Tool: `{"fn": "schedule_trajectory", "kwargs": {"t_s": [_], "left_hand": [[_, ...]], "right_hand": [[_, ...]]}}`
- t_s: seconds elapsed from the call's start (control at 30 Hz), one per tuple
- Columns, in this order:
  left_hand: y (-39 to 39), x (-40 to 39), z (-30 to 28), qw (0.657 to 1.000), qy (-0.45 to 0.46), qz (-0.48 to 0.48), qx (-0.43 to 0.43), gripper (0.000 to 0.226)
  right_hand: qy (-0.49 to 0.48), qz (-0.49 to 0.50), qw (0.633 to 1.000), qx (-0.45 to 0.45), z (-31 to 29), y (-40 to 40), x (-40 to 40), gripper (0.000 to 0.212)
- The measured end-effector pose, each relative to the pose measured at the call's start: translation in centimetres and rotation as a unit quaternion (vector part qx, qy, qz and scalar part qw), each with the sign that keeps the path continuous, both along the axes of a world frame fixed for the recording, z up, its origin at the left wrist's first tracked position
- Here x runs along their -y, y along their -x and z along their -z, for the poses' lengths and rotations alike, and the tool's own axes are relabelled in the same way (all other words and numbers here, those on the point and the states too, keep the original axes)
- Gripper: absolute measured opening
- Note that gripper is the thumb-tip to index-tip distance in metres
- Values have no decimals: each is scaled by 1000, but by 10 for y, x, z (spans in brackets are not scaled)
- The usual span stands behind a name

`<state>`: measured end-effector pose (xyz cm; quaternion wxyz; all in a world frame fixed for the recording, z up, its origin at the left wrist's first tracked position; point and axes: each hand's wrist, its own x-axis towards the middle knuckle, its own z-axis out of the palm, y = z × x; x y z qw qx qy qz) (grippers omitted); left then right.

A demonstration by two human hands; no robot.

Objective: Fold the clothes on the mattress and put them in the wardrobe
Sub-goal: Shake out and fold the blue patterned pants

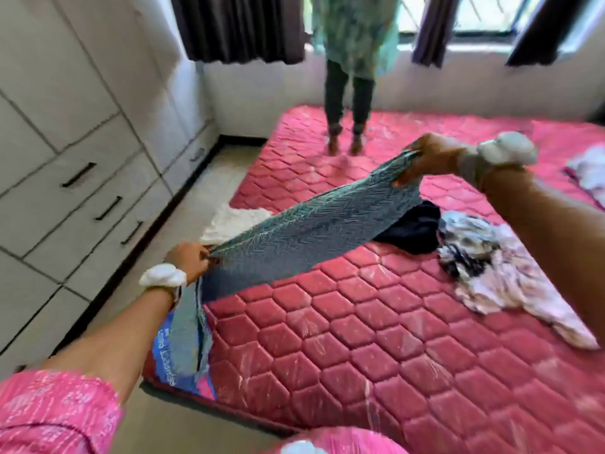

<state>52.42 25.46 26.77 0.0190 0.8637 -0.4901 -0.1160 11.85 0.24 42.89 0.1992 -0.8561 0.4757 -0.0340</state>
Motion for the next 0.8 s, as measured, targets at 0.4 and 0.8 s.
{"fn": "schedule_trajectory", "kwargs": {"t_s": [0.4,0.8], "left_hand": [[108,71,65,973,142,-21,-182,48],[242,134,145,943,269,104,-167,12]], "right_hand": [[-238,354,881,204,147,171,-78,23],[129,349,918,138,263,302,-72,31]]}}
